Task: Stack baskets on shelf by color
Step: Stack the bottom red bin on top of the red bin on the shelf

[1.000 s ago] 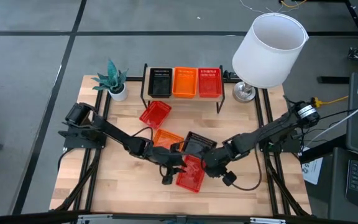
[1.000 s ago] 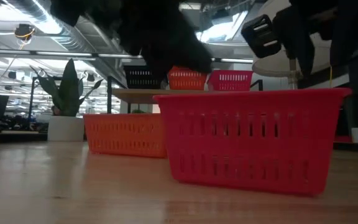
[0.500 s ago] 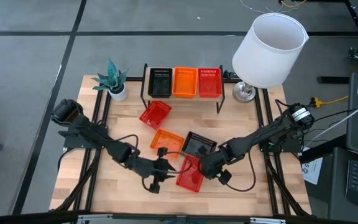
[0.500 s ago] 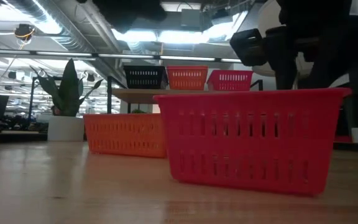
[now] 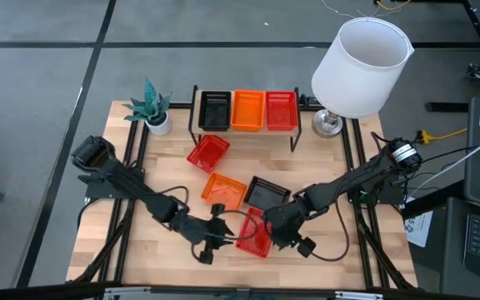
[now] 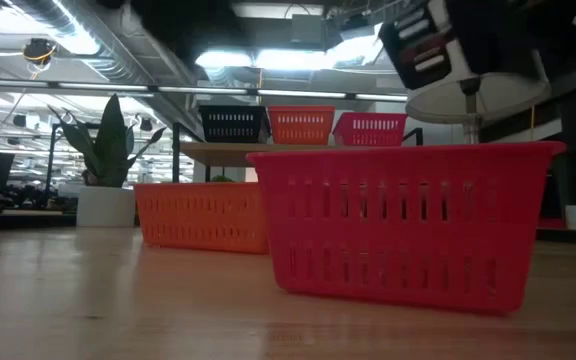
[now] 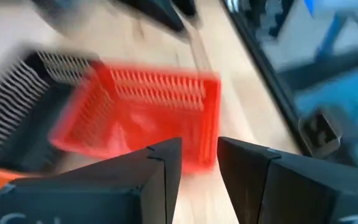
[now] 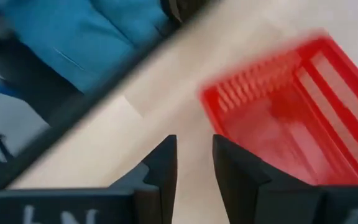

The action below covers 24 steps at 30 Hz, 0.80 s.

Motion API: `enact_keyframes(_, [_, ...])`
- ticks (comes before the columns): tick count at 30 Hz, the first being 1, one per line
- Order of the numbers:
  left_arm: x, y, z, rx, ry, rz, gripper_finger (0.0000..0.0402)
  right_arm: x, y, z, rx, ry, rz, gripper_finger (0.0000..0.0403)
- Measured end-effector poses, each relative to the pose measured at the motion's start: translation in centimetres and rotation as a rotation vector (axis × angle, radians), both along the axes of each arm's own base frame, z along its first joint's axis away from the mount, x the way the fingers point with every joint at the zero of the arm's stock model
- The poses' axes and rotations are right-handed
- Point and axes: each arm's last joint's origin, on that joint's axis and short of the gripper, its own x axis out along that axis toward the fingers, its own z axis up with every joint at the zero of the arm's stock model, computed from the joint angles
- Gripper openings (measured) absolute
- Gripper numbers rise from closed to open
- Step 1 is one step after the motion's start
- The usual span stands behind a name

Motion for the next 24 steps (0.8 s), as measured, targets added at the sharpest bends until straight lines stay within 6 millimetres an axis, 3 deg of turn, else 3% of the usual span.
enact_keyframes(2, [0.9, 0.5, -1.4, -0.025, 0.029, -0.019, 0.0098, -0.1, -0.5, 0.2, -0.079, 0.037, -0.046, 0.0102])
enact_keyframes(7, [3.7, 2.0, -1.4, -0.154, -0.096, -0.104, 0.0098, -1.0, -2.0, 1.1, -0.319, 0.21, -0.25, 0.0102])
enact_keyframes(15, [4.9, 3.5, -4.2, -0.274, 0.037, -0.098, 0.0098, -3.2, -3.7, 1.5, -0.616, 0.401, -0.439, 0.0102])
enact_keyframes(24, [4.5, 3.8, -6.7, -0.233, 0.208, -0.019, 0.0098, -3.4, -3.8, 1.5, -0.642, 0.413, -0.457, 0.0102])
